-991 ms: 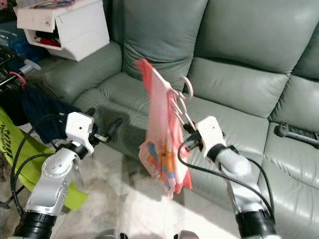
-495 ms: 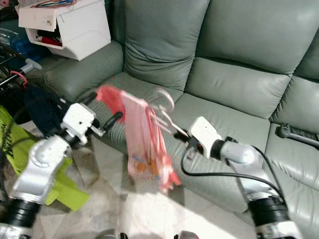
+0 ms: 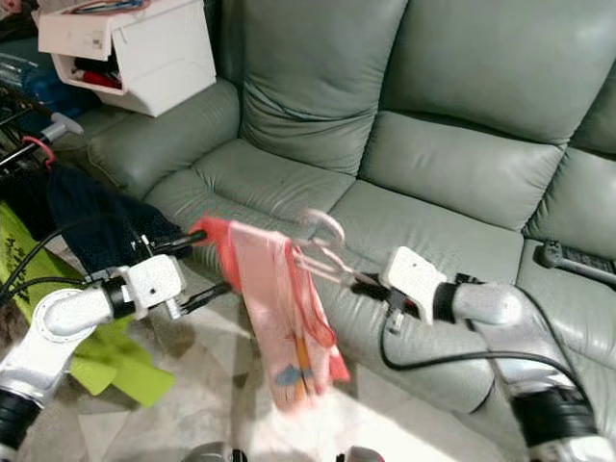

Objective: Hang hanger

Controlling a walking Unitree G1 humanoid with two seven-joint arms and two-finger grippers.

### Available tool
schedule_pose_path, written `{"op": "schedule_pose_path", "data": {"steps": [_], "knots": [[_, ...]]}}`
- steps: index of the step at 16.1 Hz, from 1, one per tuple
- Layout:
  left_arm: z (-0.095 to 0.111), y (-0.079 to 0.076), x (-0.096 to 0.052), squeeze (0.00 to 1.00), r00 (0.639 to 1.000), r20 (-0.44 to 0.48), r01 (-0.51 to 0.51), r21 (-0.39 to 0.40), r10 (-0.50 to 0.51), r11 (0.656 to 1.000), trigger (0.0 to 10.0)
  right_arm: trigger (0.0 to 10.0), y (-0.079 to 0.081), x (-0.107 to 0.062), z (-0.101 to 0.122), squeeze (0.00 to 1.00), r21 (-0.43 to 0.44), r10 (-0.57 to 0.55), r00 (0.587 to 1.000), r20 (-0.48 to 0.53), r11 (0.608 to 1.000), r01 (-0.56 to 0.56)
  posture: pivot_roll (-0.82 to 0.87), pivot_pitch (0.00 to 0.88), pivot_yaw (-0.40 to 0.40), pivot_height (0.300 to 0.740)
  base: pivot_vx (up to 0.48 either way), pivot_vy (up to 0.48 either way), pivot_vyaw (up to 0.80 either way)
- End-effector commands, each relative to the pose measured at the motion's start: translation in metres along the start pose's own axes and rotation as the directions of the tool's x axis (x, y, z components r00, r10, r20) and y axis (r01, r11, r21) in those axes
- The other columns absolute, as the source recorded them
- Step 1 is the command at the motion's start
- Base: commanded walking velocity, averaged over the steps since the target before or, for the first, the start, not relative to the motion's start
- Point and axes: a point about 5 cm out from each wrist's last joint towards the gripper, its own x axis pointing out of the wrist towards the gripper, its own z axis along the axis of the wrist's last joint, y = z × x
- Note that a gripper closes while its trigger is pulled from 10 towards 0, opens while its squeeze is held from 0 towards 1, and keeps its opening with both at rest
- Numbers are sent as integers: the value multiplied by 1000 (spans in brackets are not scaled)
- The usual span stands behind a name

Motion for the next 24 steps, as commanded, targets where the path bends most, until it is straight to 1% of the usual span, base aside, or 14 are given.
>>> {"op": "schedule_pose_path", "data": {"steps": [1, 3, 4, 6, 9, 10, 11, 14, 16, 17, 18, 20, 22, 24], "knots": [[1, 3, 1, 0, 999, -3, 38, 46, -38, 998, 10000, 10000, 3, 0, 8, 0, -36, 51, 998, 35, 998, -50, -25, 30, 73, 740, 0, 0, 0], [0, 7, 4, 0, 998, -4, 58, 74, -58, 996, 10000, 10000, 4, -3, 8, 0, -63, 102, 995, 20, 993, -100, -33, 22, 72, 740, 0, 0, 0], [0, 8, 5, 0, 997, -1, 78, 104, -78, 992, 10000, 10000, 6, -4, 7, 0, -66, 139, 990, 6, 988, -138, -36, 20, 72, 740, 0, 0, 0], [-1, 9, 7, 0, 996, 0, 93, 106, -93, 990, 10000, 10000, 6, -3, 8, 0, -91, 150, 989, 6, 985, -149, -36, 20, 72, 740, 0, 0, 0], [-5, 5, 8, 0, 987, -13, 161, 108, -161, 981, 10000, 10000, 9, 1, 11, 0, -129, 181, 983, 14, 976, -178, -37, 19, 69, 740, 0, 0, 0], [-6, 4, 9, 0, 984, -11, 179, 93, -178, 979, 5608, 10000, 8, 3, 12, 0, -142, 189, 982, 13, 972, -185, -37, 18, 71, 740, 0, 0, 0], [-6, 4, 10, 0, 982, -3, 187, 93, -188, 978, 0, 10000, 8, 4, 13, 0, -149, 194, 981, 14, 970, -189, -39, 19, 73, 740, 0, 0, 0], [-6, 5, 14, 0, 975, -7, 221, 112, -222, 969, 0, 10000, 5, 8, 14, 0, -211, 190, 982, -2, 959, -186, -42, 20, 73, 740, 0, 0, 0], [-10, 5, 15, 0, 966, -39, 258, 137, -255, 956, 0, 10000, 3, 10, 14, 0, -223, 181, 983, -5, 958, -178, -42, 21, 74, 740, 0, 0, 0], [-11, 7, 16, 0, 966, -47, 258, 135, -254, 957, 0, 10000, 3, 11, 13, 0, -234, 180, 984, -14, 956, -178, -42, 23, 75, 740, 0, 0, 0], [-12, 9, 16, 0, 962, -68, 273, 157, -266, 949, 0, 10000, 4, 13, 10, 0, -259, 176, 984, -31, 949, -178, -42, 23, 75, 740, 0, 0, 0], [-14, 9, 18, 0, 950, -97, 308, 157, -296, 938, 0, 10000, 4, 17, 8, 0, -292, 156, 987, -41, 943, -162, -42, 23, 75, 740, 0, 0, 0], [-15, 9, 19, 0, 944, -105, 328, 162, -314, 931, 0, 10000, 3, 19, 9, 0, -309, 138, 990, -35, 940, -142, -41, 25, 75, 740, 0, 0, 0], [-19, 4, 21, 0, 922, -139, 380, 150, -361, 913, 0, 10000, -1, 25, 11, 0, -337, 94, 995, -15, 937, -93, -41, 25, 75, 740, 0, 0, 0]]}}
